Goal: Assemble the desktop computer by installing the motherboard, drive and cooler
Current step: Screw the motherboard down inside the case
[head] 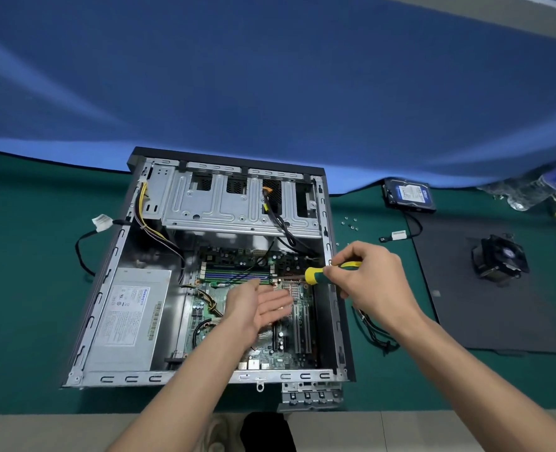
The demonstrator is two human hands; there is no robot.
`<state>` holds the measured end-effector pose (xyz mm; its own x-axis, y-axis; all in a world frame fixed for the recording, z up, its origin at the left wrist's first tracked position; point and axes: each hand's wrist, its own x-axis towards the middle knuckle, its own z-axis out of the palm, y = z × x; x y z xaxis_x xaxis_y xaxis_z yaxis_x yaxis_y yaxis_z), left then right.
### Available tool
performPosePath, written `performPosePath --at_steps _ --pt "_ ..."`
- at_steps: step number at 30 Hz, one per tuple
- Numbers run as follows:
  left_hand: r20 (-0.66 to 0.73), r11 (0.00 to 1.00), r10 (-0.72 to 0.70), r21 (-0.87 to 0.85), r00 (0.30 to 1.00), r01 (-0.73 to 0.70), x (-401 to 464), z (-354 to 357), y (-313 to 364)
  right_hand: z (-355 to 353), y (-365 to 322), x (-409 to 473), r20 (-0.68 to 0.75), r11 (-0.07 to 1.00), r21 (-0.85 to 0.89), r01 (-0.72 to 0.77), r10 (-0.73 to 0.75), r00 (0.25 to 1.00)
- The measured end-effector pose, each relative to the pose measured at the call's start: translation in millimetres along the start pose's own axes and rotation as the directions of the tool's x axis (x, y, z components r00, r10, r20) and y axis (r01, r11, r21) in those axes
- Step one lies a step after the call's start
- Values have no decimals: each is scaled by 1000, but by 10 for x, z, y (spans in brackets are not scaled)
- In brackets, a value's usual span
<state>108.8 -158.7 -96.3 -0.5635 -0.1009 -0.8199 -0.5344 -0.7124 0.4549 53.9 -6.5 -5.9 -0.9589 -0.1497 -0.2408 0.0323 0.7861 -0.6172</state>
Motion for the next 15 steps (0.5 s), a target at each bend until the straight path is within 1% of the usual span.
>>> performPosePath --at_steps 2,3,4,5,6,7,8,9,10,11,13,15 --pt "-25 981 48 188 999 -42 34 -118 40 12 32 60 11 998 -57 1 0 1000" --pt "-53 954 104 286 993 -84 62 -178 69 25 40 90 18 996 -94 3 -1 1000" --pt "-85 899 193 414 977 -141 107 -237 96 44 41 117 24 991 -136 6 -3 1000" --pt "-101 772 321 603 942 -199 174 -297 110 69 36 144 30 984 -179 11 -6 1000" --pt "-70 527 470 822 880 -216 248 -350 111 98 28 169 36 977 -214 18 -10 999" --pt "22 226 594 955 804 -193 324 -384 91 130 19 194 43 971 -239 27 -17 999" --pt "152 -29 664 984 732 -179 391 -392 66 163 6 220 51 966 -257 39 -26 998" --pt "260 -189 682 966 683 -178 448 -379 38 197 -7 249 59 960 -274 51 -36 998" --pt "323 -272 673 945 665 -184 487 -355 20 228 -23 276 67 954 -293 62 -45 997" --pt "351 -309 657 933 667 -186 526 -330 13 254 -37 302 73 948 -310 73 -53 996" --pt "338 -334 606 930 720 -156 617 -319 44 295 -56 358 76 939 -332 87 -65 995" --pt "284 -332 544 937 789 -109 691 -356 95 320 -55 405 78 934 -347 90 -66 995"
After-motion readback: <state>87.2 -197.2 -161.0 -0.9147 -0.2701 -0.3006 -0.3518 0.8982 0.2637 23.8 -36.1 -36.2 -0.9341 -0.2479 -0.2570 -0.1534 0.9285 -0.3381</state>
